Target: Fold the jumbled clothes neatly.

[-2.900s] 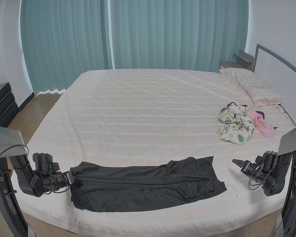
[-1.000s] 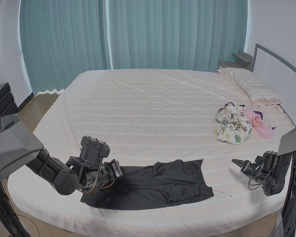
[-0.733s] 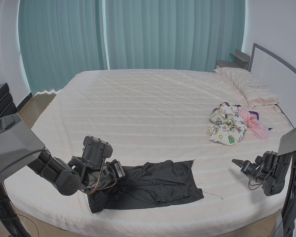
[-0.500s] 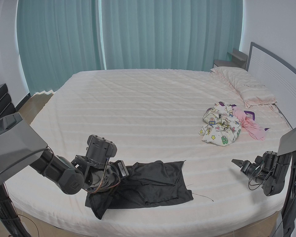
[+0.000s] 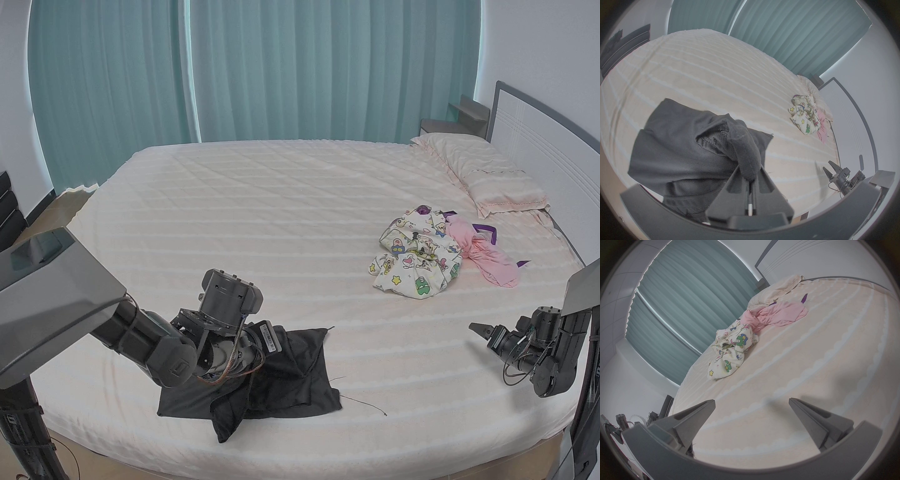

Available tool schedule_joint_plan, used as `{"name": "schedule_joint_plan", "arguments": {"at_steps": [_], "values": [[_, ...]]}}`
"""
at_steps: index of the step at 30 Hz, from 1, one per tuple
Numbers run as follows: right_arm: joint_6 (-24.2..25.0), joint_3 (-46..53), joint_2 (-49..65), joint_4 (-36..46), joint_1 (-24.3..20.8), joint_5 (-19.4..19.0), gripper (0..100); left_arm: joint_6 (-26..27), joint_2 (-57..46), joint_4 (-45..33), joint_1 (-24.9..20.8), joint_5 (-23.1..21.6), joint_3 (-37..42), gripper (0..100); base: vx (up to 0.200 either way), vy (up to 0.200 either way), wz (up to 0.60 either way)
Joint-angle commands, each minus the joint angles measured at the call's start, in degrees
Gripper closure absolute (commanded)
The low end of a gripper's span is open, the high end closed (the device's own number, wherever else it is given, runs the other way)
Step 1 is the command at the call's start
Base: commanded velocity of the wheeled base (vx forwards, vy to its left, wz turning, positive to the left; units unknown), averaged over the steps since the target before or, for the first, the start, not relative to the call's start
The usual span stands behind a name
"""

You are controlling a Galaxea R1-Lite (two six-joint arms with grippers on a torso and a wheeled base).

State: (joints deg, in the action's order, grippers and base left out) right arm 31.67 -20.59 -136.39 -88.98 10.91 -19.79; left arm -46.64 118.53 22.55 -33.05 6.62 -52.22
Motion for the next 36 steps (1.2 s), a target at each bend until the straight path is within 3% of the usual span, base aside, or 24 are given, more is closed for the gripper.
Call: {"name": "schedule_joint_plan", "arguments": {"at_steps": [1, 8, 21, 22, 30, 36], "values": [[-0.03, -0.06, -0.55, -0.58, -0.01, 0.01, 0, -0.03, 2.41, 0.04, -0.79, 0.06, -1.21, 100, 0.0, -0.2, 0.0], [-0.12, 0.02, -0.63, -0.58, -0.8, 0.01, 0, -0.03, 4.96, 0.04, -1.05, 1.55, -3.76, 100, 0.0, -0.2, 0.0], [-0.56, 0.02, -1.34, -0.58, -0.8, 0.1, 0, -2.14, 9.0, 0.12, 1.5, 2.26, -4.82, 100, 0.0, 0.0, 0.0], [-0.56, 0.02, -1.34, -0.58, -0.8, 0.1, 0, -2.14, 9.0, 0.12, 1.5, 2.26, -4.82, 0, 0.0, 0.0, 0.0], [-0.56, 0.02, -1.51, -0.58, -0.89, 0.1, 0, -2.31, 8.47, 0.39, 1.67, 3.4, -4.64, 0, 0.0, 0.0, 0.0], [-0.56, 0.02, -1.78, -0.58, -0.89, 0.19, 0, -8.29, 0.65, 0.65, 2.02, 2.08, -5.08, 0, 0.0, 0.0, 0.0]]}}
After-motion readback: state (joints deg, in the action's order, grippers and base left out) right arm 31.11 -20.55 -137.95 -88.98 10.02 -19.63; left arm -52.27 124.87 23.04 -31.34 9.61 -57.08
